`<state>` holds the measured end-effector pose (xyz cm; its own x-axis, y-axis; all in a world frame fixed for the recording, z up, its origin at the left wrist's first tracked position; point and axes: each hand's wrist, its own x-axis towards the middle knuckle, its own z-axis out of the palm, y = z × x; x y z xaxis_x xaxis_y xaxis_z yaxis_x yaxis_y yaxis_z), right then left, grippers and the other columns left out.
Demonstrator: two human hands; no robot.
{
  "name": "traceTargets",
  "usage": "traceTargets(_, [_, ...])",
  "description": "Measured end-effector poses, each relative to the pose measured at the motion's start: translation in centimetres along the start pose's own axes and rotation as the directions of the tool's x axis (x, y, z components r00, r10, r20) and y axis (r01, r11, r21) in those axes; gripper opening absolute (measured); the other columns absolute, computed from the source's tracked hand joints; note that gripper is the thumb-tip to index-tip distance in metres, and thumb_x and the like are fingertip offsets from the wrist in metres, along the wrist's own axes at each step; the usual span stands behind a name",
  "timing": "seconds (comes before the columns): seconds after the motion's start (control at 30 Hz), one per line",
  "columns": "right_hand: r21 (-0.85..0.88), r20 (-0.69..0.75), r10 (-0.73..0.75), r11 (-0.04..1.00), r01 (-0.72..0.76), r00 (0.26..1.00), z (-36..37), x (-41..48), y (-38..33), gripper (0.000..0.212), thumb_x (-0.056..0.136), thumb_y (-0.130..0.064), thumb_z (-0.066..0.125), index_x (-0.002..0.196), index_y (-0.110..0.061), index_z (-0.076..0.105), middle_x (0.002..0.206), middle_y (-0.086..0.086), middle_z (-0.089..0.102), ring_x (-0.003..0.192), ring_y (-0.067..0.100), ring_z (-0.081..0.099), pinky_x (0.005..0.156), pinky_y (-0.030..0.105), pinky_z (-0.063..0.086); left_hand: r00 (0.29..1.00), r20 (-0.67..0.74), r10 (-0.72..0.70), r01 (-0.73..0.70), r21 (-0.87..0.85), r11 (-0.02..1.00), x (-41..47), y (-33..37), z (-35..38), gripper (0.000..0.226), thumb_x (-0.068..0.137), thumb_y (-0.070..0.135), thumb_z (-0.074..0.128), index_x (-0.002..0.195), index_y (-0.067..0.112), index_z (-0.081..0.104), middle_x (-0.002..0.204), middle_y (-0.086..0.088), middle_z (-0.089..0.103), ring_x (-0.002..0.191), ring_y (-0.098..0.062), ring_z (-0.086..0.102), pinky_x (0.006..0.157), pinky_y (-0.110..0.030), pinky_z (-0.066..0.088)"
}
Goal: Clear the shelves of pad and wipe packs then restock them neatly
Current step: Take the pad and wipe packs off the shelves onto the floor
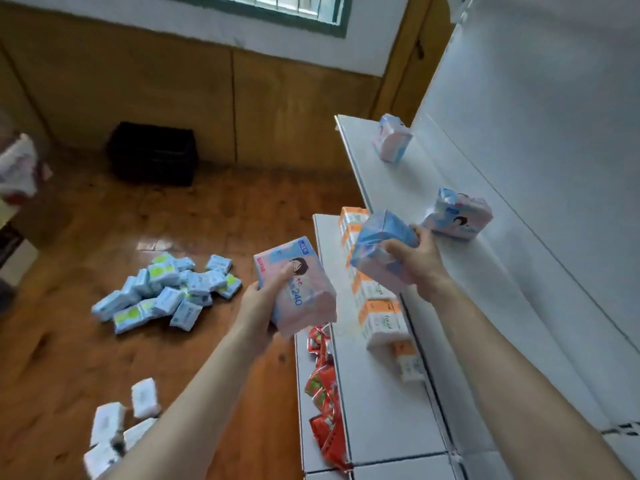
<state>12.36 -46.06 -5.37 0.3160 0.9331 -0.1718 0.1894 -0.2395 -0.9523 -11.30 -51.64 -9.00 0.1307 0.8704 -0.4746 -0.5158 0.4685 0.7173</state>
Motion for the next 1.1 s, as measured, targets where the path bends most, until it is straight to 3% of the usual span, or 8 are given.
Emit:
traceTargets(0.17, [0.004,0.505,-0.013,1.000,0.013,0.863,12.8,-4.0,0.0,0.062,0.064,-0.031,0.068,0.116,-0.003,0.052,0.101,0.014,0.060,0.084,0.025,0.061,0.057,0.027,0.052,0.945,-0.322,0.052,-0.101,-0.138,0.985,-4.6,0.1,-11.0,0.042,0.080,0.026,0.070,0.116,0.005,0.063,0.102,-0.016,0.070,0.076,-0.025,0.068,0.073,-0.039,0.056])
traceTargets(0.27, [-0.017,0.685,0.090,0.994,-0.107,0.723,20.5,-9.4,2.7,0.047,0.070,-0.023,0.062,0.111,-0.002,0.058,0.090,0.015,0.062,0.070,0.023,0.061,0.054,0.031,0.052,0.861,-0.508,0.032,-0.153,-0.197,0.968,-9.4,-0.8,-18.5,0.045,0.078,0.024,0.073,0.117,0.003,0.061,0.104,-0.018,0.069,0.075,-0.026,0.067,0.076,-0.039,0.055])
traceTargets(0.4, [-0.136,0.824,0.257,0.955,-0.263,0.506,29.1,-19.3,7.9,0.041,0.074,-0.023,0.061,0.111,-0.006,0.060,0.090,0.017,0.063,0.066,0.026,0.062,0.058,0.037,0.052,0.738,-0.672,-0.054,-0.154,-0.246,0.957,-17.6,-4.6,-28.5,0.053,0.075,0.027,0.076,0.119,0.003,0.058,0.101,-0.017,0.071,0.076,-0.024,0.070,0.063,-0.033,0.058])
traceTargets(0.6, [-0.417,0.790,0.545,0.814,-0.406,0.281,36.4,-35.6,20.6,0.057,0.067,-0.033,0.070,0.117,-0.008,0.061,0.105,0.016,0.068,0.081,0.026,0.066,0.065,0.035,0.054,0.652,-0.718,-0.243,-0.111,-0.407,0.907,-28.0,-14.5,-40.8,0.071,0.039,0.040,0.082,0.101,0.008,0.067,0.088,-0.014,0.073,0.064,-0.025,0.068,0.059,-0.030,0.053])
traceTargets(0.77, [-0.583,0.646,0.740,0.636,-0.506,0.186,39.5,-43.8,31.0,0.039,0.074,-0.034,0.066,0.107,-0.012,0.068,0.104,0.015,0.069,0.080,0.026,0.066,0.074,0.039,0.053,0.518,-0.754,-0.404,-0.115,-0.529,0.841,-31.3,-24.6,-48.8,0.044,0.076,0.027,0.073,0.112,0.004,0.063,0.092,-0.016,0.071,0.061,-0.022,0.068,0.059,-0.029,0.054])
traceTargets(0.87, [-0.657,0.570,0.812,0.543,-0.522,0.127,41.1,-45.7,37.8,0.018,0.093,-0.020,0.049,0.097,-0.010,0.064,0.085,0.008,0.069,0.065,0.015,0.068,0.061,0.029,0.055,0.452,-0.763,-0.461,-0.141,-0.572,0.808,-30.3,-31.7,-53.3,0.039,0.083,0.021,0.068,0.118,0.005,0.060,0.095,-0.015,0.070,0.058,-0.019,0.069,0.050,-0.026,0.054])
traceTargets(0.97, [-0.711,0.492,0.856,0.499,-0.495,0.155,43.8,-46.5,45.8,0.020,0.096,-0.024,0.046,0.090,-0.010,0.059,0.073,0.004,0.067,0.072,0.020,0.061,0.067,0.033,0.050,0.386,-0.763,-0.518,-0.170,-0.611,0.773,-28.2,-39.0,-58.0,0.043,0.084,0.018,0.068,0.123,0.008,0.056,0.098,-0.014,0.069,0.064,-0.018,0.070,0.046,-0.025,0.053])
traceTargets(1.1, [-0.783,0.424,0.888,0.457,-0.421,0.177,48.5,-47.0,56.3,0.021,0.096,-0.024,0.044,0.080,-0.015,0.054,0.082,0.005,0.056,0.074,0.019,0.053,0.074,0.035,0.045,0.336,-0.759,-0.557,-0.144,-0.626,0.766,-23.9,-47.8,-65.4,0.051,0.082,0.023,0.070,0.128,0.011,0.051,0.111,-0.013,0.066,0.086,-0.025,0.067,0.066,-0.033,0.054])
